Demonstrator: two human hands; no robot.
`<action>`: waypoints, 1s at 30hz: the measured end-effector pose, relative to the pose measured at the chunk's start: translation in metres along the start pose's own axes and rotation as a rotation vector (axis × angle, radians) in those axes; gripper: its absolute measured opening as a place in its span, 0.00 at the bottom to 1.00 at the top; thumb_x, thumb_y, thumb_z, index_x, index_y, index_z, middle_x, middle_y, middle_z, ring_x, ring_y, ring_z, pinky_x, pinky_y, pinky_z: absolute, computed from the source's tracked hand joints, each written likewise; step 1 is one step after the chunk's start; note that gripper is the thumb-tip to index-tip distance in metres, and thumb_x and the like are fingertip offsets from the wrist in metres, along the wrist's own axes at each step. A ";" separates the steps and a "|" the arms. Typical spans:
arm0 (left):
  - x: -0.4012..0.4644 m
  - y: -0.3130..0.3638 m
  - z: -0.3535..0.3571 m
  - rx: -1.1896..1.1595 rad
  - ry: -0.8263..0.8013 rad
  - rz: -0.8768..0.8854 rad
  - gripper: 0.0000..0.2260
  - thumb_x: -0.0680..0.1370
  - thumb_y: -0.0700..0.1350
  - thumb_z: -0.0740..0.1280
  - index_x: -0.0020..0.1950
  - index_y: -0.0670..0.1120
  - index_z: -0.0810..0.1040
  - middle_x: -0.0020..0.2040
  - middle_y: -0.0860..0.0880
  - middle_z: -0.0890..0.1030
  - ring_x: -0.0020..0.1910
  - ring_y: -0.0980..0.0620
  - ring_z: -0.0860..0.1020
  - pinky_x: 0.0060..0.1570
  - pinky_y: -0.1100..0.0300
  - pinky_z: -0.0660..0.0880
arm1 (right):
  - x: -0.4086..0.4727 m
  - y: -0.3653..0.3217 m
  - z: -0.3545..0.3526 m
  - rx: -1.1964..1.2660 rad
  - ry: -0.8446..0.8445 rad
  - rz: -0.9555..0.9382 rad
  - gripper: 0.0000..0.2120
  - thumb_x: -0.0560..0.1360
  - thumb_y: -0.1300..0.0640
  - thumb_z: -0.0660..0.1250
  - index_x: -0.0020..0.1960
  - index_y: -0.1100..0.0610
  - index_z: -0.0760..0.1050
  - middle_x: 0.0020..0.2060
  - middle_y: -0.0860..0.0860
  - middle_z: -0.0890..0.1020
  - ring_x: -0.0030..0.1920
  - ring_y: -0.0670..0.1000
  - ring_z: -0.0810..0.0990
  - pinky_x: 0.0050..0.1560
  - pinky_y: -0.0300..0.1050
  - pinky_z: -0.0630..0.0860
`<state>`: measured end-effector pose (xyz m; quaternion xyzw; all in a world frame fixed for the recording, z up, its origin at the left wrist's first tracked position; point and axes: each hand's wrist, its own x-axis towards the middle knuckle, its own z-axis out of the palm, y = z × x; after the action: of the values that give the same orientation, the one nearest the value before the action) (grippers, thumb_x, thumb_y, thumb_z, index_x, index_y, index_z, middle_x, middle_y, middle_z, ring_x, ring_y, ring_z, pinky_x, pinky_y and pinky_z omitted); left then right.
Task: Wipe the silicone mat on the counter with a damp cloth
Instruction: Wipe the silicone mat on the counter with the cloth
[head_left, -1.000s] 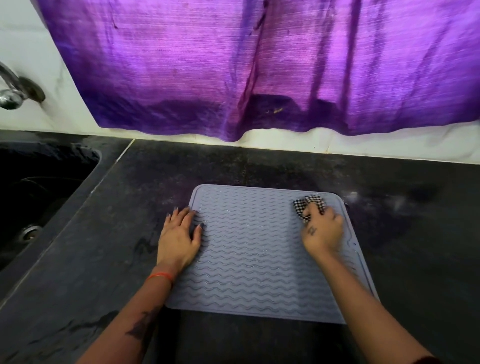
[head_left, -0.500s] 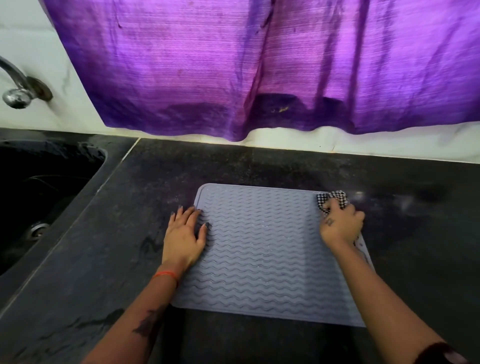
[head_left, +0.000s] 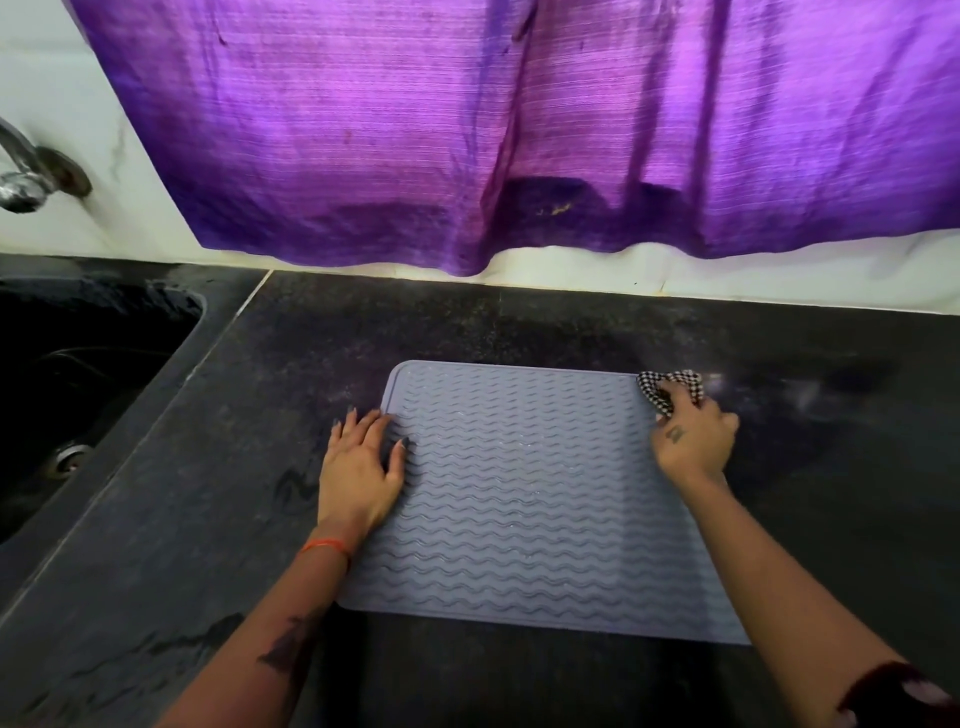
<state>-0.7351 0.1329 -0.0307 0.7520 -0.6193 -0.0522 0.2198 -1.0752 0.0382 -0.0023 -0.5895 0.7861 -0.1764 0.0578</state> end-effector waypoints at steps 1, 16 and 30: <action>0.000 0.000 0.000 0.005 -0.002 0.000 0.32 0.72 0.59 0.46 0.67 0.42 0.72 0.69 0.43 0.72 0.72 0.42 0.62 0.74 0.51 0.51 | -0.003 -0.007 0.003 -0.014 -0.001 -0.020 0.21 0.74 0.59 0.61 0.67 0.50 0.70 0.60 0.63 0.71 0.55 0.64 0.67 0.55 0.50 0.68; 0.000 -0.002 -0.001 -0.022 0.060 -0.067 0.25 0.75 0.53 0.53 0.64 0.39 0.75 0.65 0.41 0.75 0.70 0.38 0.65 0.73 0.49 0.52 | 0.006 -0.003 -0.017 0.160 -0.010 0.161 0.34 0.74 0.59 0.65 0.75 0.57 0.52 0.67 0.62 0.67 0.65 0.65 0.64 0.63 0.54 0.65; 0.001 -0.006 -0.006 -0.100 0.011 -0.070 0.24 0.74 0.49 0.54 0.66 0.41 0.74 0.66 0.42 0.74 0.71 0.38 0.63 0.73 0.48 0.50 | -0.013 -0.055 -0.003 0.474 -0.342 -0.184 0.23 0.73 0.64 0.67 0.67 0.56 0.70 0.62 0.56 0.74 0.64 0.57 0.71 0.62 0.46 0.67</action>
<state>-0.7269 0.1346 -0.0275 0.7615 -0.5880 -0.0867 0.2586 -1.0224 0.0380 0.0185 -0.6496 0.6452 -0.2574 0.3091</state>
